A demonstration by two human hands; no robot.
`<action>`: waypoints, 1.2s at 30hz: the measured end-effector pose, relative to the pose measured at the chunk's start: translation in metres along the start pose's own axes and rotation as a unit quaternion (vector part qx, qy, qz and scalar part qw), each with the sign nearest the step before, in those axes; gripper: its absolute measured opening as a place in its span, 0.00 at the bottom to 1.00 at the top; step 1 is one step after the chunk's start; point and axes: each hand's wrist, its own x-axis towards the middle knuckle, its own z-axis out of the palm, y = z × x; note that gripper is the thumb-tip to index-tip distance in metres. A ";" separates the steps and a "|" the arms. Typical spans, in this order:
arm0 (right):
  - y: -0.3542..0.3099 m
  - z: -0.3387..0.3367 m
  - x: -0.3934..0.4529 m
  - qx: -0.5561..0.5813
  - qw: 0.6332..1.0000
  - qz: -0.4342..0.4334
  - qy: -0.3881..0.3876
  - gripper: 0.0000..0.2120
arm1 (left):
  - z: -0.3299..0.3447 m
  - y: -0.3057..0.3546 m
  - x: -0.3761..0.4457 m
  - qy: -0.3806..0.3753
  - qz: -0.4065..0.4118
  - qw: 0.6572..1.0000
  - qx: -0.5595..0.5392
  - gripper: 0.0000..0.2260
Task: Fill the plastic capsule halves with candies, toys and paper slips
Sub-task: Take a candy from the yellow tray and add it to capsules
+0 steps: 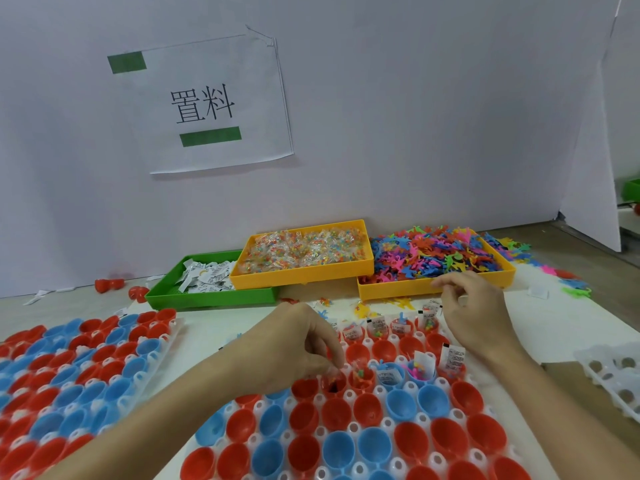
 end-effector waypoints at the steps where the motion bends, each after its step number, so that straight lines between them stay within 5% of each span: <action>1: 0.000 0.000 0.000 0.000 1.000 0.000 -0.001 0.11 | -0.001 0.000 0.000 0.006 0.003 1.000 0.007 0.07; 14: 0.001 0.001 0.000 0.007 1.000 -0.001 -0.001 0.11 | 0.006 0.004 0.000 -0.023 -0.001 0.999 0.042 0.04; 21: 0.000 -0.002 -0.001 0.008 0.999 0.026 0.020 0.12 | 0.011 0.006 -0.001 0.006 0.009 0.994 0.111 0.13; 25: 0.001 -0.002 -0.001 -0.028 0.998 0.048 0.026 0.10 | 0.011 0.006 -0.001 0.010 0.006 0.994 0.109 0.07; 31: 0.002 0.000 -0.002 -0.127 0.988 0.083 -0.032 0.08 | 0.000 0.009 -0.007 0.000 0.013 0.994 0.105 0.05; 36: -0.002 -0.003 -0.003 -0.166 0.977 0.112 -0.069 0.12 | -0.014 0.016 -0.009 0.062 0.025 0.994 0.085 0.04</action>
